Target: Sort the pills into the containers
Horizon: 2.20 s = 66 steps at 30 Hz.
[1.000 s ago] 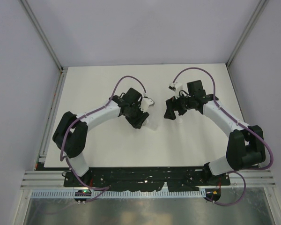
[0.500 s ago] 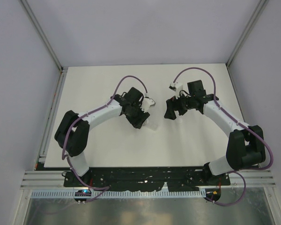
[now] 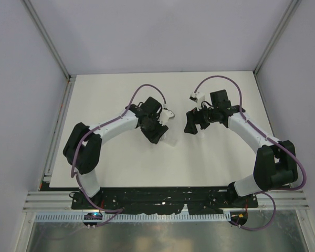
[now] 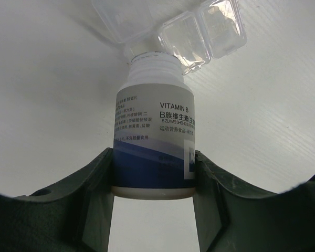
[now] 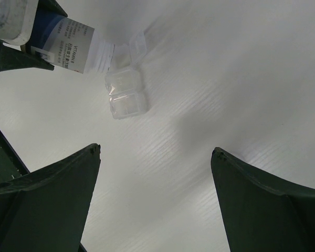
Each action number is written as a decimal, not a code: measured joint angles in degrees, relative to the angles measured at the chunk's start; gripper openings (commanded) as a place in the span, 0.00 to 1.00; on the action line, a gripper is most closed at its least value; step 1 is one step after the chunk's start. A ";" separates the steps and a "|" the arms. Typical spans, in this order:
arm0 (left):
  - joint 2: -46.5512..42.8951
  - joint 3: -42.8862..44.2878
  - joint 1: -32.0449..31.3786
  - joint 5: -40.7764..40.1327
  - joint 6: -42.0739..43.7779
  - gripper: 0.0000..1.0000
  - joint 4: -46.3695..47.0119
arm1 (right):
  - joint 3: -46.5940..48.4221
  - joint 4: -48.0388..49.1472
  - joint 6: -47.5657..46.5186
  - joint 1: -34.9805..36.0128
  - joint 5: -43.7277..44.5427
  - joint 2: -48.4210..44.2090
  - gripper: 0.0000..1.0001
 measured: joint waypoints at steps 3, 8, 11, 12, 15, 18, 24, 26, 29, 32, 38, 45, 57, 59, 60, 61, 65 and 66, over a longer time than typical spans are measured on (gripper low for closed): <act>0.50 0.72 -0.11 -0.04 0.00 0.00 -0.70 | 0.00 0.00 -0.02 0.00 0.00 0.00 0.90; 1.05 1.53 -0.31 -0.11 0.02 0.00 -1.55 | 0.00 0.00 0.00 0.00 0.00 0.00 0.90; 1.20 1.97 -0.33 -0.33 0.13 0.00 -1.77 | 0.00 0.00 0.00 0.00 -0.02 0.00 0.90; 1.22 2.05 -0.33 -0.42 0.15 0.00 -1.88 | 0.00 0.00 0.00 0.00 -0.02 0.00 0.90; 1.29 2.34 -0.33 -0.44 0.17 0.00 -2.08 | 0.00 0.00 0.00 0.00 -0.02 0.02 0.90; 1.29 2.43 -0.39 -0.46 0.17 0.00 -2.12 | 0.00 0.00 0.00 -0.04 -0.02 0.02 0.90; 1.29 2.49 -0.52 -0.79 0.20 0.00 -2.40 | 0.00 -0.02 0.00 -0.20 -0.04 0.02 0.90; 1.40 2.73 -0.52 -0.94 0.22 0.00 -2.84 | 0.00 -0.02 0.00 -0.20 -0.04 0.02 0.90; 1.60 3.19 -0.52 -1.07 0.28 0.00 -3.32 | 0.00 -0.02 0.00 -0.22 -0.04 0.02 0.90; 1.68 3.50 -0.52 -1.14 0.44 0.00 -3.63 | 0.00 -0.02 0.00 -0.22 -0.04 0.04 0.90; 1.79 3.65 -0.52 -1.53 0.59 0.00 -4.26 | 0.00 -0.07 0.00 -0.24 -0.07 0.76 0.90; 2.60 4.87 -0.55 -1.73 1.33 0.00 -5.35 | 0.00 -0.42 0.00 -0.24 -0.07 0.87 0.90; 4.00 6.78 -0.74 -1.95 1.49 0.00 -6.78 | 0.00 -0.42 0.00 -0.26 -0.07 0.87 0.90; 4.07 6.82 -0.81 -1.95 1.49 0.00 -6.78 | 0.00 -0.42 0.00 -0.26 -0.07 0.87 0.90; 4.07 6.82 -0.81 -1.95 1.49 0.00 -6.78 | 0.00 -0.42 0.00 -0.28 -0.07 0.87 0.90; 4.07 6.82 -0.85 -1.95 1.49 0.00 -6.75 | 0.00 -0.42 -0.02 -0.31 -0.07 0.87 0.90; 4.07 6.82 -0.92 -1.95 1.49 0.00 -6.69 | 0.00 -0.42 0.00 -0.37 -0.07 0.87 0.90; 4.07 6.82 -0.92 -1.95 1.49 0.00 -6.69 | 0.00 -0.42 0.00 -0.37 -0.09 0.87 0.90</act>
